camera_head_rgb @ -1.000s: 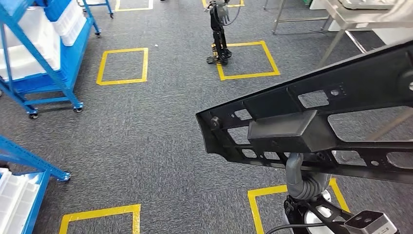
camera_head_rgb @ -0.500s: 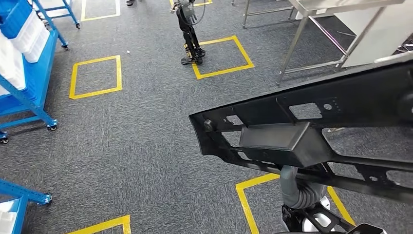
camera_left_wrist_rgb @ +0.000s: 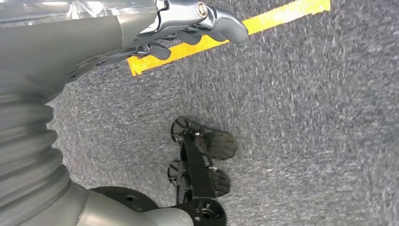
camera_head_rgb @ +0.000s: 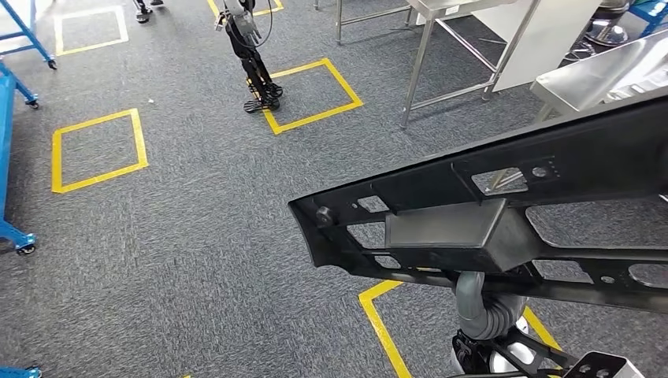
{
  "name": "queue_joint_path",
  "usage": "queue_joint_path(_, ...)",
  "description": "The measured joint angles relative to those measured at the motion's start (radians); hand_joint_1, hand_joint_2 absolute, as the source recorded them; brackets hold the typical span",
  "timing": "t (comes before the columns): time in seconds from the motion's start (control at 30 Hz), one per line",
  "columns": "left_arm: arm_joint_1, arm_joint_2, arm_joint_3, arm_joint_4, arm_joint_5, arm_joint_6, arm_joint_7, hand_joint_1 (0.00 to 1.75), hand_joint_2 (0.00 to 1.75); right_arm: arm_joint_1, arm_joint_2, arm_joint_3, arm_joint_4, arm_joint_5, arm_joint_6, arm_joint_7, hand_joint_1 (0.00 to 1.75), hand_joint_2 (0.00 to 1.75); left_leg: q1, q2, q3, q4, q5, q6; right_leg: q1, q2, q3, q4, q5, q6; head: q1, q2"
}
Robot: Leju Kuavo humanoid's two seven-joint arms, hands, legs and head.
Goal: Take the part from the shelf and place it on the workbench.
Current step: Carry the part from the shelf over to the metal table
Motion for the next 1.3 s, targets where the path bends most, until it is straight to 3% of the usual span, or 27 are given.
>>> queue_joint_path(0.03,0.001,-0.001,0.000,0.000,-0.001,-0.002,-0.001,0.00,1.75,-0.002,0.000,0.000,0.002,-0.001,0.002,0.000,1.75,1.75,0.001,0.012,0.002,-0.005,0.003,0.006,0.001,-0.027,-0.014,0.030,-0.020,0.004,0.002,0.000)
queue_joint_path(0.1,0.004,-0.002,0.000,0.000,-0.007,-0.011,-0.003,0.00,1.75,-0.006,0.000,-0.001,0.007,0.000,0.002,0.000,1.75,1.75,-0.002,0.035,0.003,-0.007,0.003,0.012,-0.002,-0.077,-0.070,0.146,-0.081,0.011,0.006,0.000)
queue_joint_path(0.17,0.007,-0.002,-0.002,0.000,-0.016,-0.023,-0.003,0.00,1.75,-0.001,0.000,-0.001,0.010,0.002,-0.005,0.000,1.75,1.75,-0.004,0.058,0.003,-0.007,0.001,0.014,-0.006,-0.088,-0.124,0.254,-0.117,0.016,0.006,0.000)
queue_joint_path(0.2,0.007,-0.002,-0.002,0.000,-0.018,-0.028,-0.003,0.00,1.75,0.003,0.000,-0.001,0.010,0.003,-0.009,0.000,1.75,1.75,-0.004,0.069,0.003,-0.007,-0.001,0.013,-0.008,-0.090,-0.127,0.259,-0.108,0.017,0.006,0.000)
queue_joint_path(0.23,0.006,-0.002,-0.003,0.000,-0.020,-0.032,-0.002,0.00,1.75,0.007,0.000,-0.001,0.010,0.005,-0.013,0.000,1.75,1.75,-0.004,0.080,0.005,-0.006,-0.002,0.012,-0.009,-0.095,-0.109,0.223,-0.083,0.017,0.007,0.000)
queue_joint_path(0.3,0.004,-0.002,-0.004,0.000,-0.021,-0.038,0.000,0.00,1.75,0.010,0.000,-0.001,0.010,0.007,-0.015,0.000,1.75,1.75,-0.005,0.100,0.011,-0.006,-0.008,0.005,-0.006,-0.126,-0.036,0.085,-0.023,0.012,0.006,0.000)
queue_joint_path(0.37,0.002,-0.002,-0.004,0.000,-0.021,-0.039,0.001,0.00,1.75,0.013,0.000,-0.001,0.009,0.010,-0.014,0.000,1.75,1.75,-0.009,0.117,0.017,-0.005,-0.013,-0.005,0.002,-0.153,0.010,-0.006,0.002,0.002,0.006,0.000)
queue_joint_path(0.4,0.001,-0.003,-0.004,0.000,-0.020,-0.039,0.001,0.00,1.75,0.016,0.000,0.000,0.009,0.011,-0.013,0.000,1.75,1.75,-0.010,0.125,0.019,-0.006,-0.015,-0.010,0.007,-0.154,0.014,-0.017,0.001,-0.003,0.005,0.000)
queue_joint_path(0.47,-0.002,-0.004,-0.004,0.000,-0.020,-0.037,0.002,0.00,1.75,0.025,0.000,0.000,0.007,0.014,-0.009,0.000,1.75,1.75,-0.009,0.138,0.024,-0.006,-0.020,-0.022,0.006,-0.132,0.013,-0.021,0.004,-0.013,0.005,0.000)
queue_joint_path(0.53,-0.004,-0.006,-0.005,0.000,-0.020,-0.034,0.003,0.00,1.75,0.034,0.000,0.000,0.003,0.016,-0.005,0.000,1.75,1.75,-0.005,0.109,0.014,0.029,-0.047,-0.033,0.000,-0.112,0.018,-0.029,0.009,-0.024,0.003,0.000)
queue_joint_path(0.6,-0.002,-0.009,-0.005,0.000,-0.019,-0.033,0.005,0.00,1.75,0.041,0.000,0.000,-0.003,0.019,0.002,0.000,1.75,1.75,-0.002,0.061,-0.037,0.146,-0.110,-0.040,-0.002,-0.094,0.022,-0.032,0.011,-0.031,0.000,0.000)
queue_joint_path(0.63,0.000,-0.010,-0.006,0.000,-0.019,-0.033,0.006,0.00,1.75,0.046,0.000,-0.001,-0.006,0.022,0.006,0.000,1.75,1.75,-0.002,0.048,-0.073,0.219,-0.141,-0.042,-0.001,-0.083,0.022,-0.031,0.011,-0.033,0.000,0.000)
queue_joint_path(0.67,0.001,-0.011,-0.006,0.000,-0.019,-0.033,0.006,0.00,1.75,0.051,-0.001,-0.001,-0.010,0.026,0.008,0.000,1.75,1.75,-0.001,0.044,-0.101,0.274,-0.157,-0.042,0.000,-0.071,0.022,-0.030,0.010,-0.034,-0.001,0.000)
queue_joint_path(0.7,0.003,-0.011,-0.006,0.000,-0.018,-0.033,0.006,0.00,1.75,0.056,-0.001,-0.001,-0.014,0.031,0.009,0.000,1.75,1.75,-0.001,0.042,-0.114,0.295,-0.152,-0.042,0.001,-0.058,0.023,-0.029,0.010,-0.034,-0.001,0.000)
queue_joint_path(0.73,0.004,-0.012,-0.006,0.000,-0.018,-0.033,0.006,0.00,1.75,0.061,-0.001,-0.001,-0.019,0.035,0.009,0.000,1.75,1.75,-0.001,0.040,-0.108,0.273,-0.127,-0.040,0.001,-0.044,0.024,-0.028,0.009,-0.034,-0.001,0.000)
queue_joint_path(0.77,0.005,-0.012,-0.006,0.000,-0.018,-0.034,0.006,0.00,1.75,0.065,-0.002,-0.001,-0.025,0.038,0.008,0.000,1.75,1.75,-0.001,0.034,-0.084,0.215,-0.089,-0.037,0.001,-0.031,0.026,-0.027,0.009,-0.033,-0.001,0.000)
queue_joint_path(0.83,0.006,-0.012,-0.006,0.000,-0.018,-0.035,0.007,0.00,1.75,0.071,-0.003,-0.001,-0.038,0.045,0.005,0.000,1.75,1.75,0.000,-0.006,-0.025,0.072,-0.023,-0.029,0.001,-0.007,0.026,-0.023,0.007,-0.028,-0.001,0.000)
queue_joint_path(0.9,0.004,-0.012,-0.006,0.000,-0.018,-0.035,0.008,0.00,1.75,0.078,-0.005,-0.001,-0.048,0.052,0.003,0.000,1.75,1.75,-0.001,-0.035,0.003,0.005,-0.007,-0.021,-0.001,0.012,0.021,-0.021,0.007,-0.017,0.000,0.000)
queue_joint_path(0.97,0.000,-0.014,-0.008,0.000,-0.018,-0.035,0.009,0.00,1.75,0.084,-0.007,-0.001,-0.055,0.054,0.001,0.000,1.75,1.75,-0.001,-0.023,0.008,-0.001,-0.007,-0.011,-0.003,0.029,0.016,-0.022,0.010,-0.004,0.000,0.000)
queue_joint_path(1.0,-0.002,-0.016,-0.009,0.000,-0.018,-0.035,0.008,0.00,1.75,0.084,-0.008,-0.001,-0.058,0.053,0.000,0.000,1.75,1.75,0.000,-0.012,0.010,-0.006,-0.004,-0.004,-0.002,0.018,0.013,-0.016,0.006,0.002,0.000,0.000)
queue_joint_path(1.07,-0.003,-0.018,-0.010,0.000,-0.018,-0.036,0.003,0.00,1.75,0.074,-0.011,-0.001,-0.056,0.052,-0.003,0.000,1.75,1.75,0.004,0.015,0.013,-0.015,0.001,0.008,0.000,-0.035,-0.019,0.046,-0.034,0.012,0.004,0.000)
queue_joint_path(1.1,-0.003,-0.018,-0.012,0.000,-0.018,-0.037,0.000,0.00,1.75,0.064,-0.012,-0.001,-0.052,0.051,-0.003,0.002,1.75,1.75,0.002,0.028,0.013,-0.016,0.001,0.012,-0.001,-0.066,-0.049,0.109,-0.066,0.016,0.006,0.000)
queue_joint_path(1.17,-0.003,-0.018,-0.016,0.000,-0.020,-0.039,-0.003,0.00,1.75,0.045,-0.015,-0.001,-0.040,0.045,-0.003,0.006,1.75,1.75,-0.001,0.054,0.011,-0.015,0.000,0.014,-0.007,-0.087,-0.114,0.239,-0.119,0.024,0.008,0.000)
queue_joint_path(1.2,-0.003,-0.018,-0.019,0.000,-0.021,-0.039,-0.004,0.00,1.75,0.036,-0.015,-0.001,-0.033,0.040,-0.001,0.010,1.75,1.75,-0.001,0.066,0.011,-0.015,0.000,0.014,-0.009,-0.090,-0.129,0.268,-0.120,0.026,0.008,0.000)
queue_joint_path(1.23,-0.005,-0.019,-0.022,0.000,-0.021,-0.039,-0.004,0.00,1.75,0.027,-0.016,-0.002,-0.025,0.034,0.001,0.014,1.75,1.75,-0.001,0.078,0.011,-0.015,-0.001,0.013,-0.011,-0.093,-0.123,0.257,-0.104,0.028,0.008,0.000)
queue_joint_path(1.3,-0.008,-0.020,-0.026,0.000,-0.021,-0.039,-0.004,0.00,1.75,0.008,-0.016,-0.002,-0.009,0.019,0.008,0.020,1.75,1.75,-0.002,0.098,0.015,-0.013,-0.005,0.008,-0.010,-0.117,-0.056,0.131,-0.038,0.025,0.009,0.000)
